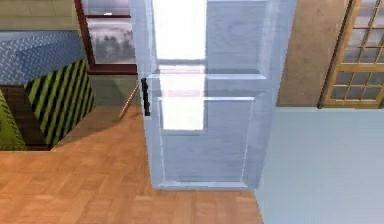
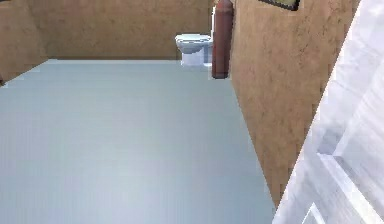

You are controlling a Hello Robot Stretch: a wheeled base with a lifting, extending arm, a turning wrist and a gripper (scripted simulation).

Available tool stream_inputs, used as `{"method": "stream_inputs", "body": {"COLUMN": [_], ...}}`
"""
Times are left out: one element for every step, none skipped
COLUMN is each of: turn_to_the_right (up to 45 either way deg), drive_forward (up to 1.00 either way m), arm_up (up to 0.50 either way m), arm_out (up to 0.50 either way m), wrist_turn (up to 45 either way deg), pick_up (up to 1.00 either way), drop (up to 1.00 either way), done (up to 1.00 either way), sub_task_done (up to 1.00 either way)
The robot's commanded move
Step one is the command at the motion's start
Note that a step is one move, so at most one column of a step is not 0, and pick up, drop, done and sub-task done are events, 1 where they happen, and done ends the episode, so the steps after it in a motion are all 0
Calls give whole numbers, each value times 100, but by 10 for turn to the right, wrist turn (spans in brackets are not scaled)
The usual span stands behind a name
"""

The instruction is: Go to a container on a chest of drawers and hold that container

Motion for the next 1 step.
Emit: {"method": "stream_inputs", "body": {"turn_to_the_right": [0], "drive_forward": [20], "arm_up": [0], "arm_out": [0], "wrist_turn": [0], "pick_up": [0], "drop": [0], "done": [0], "sub_task_done": [0]}}
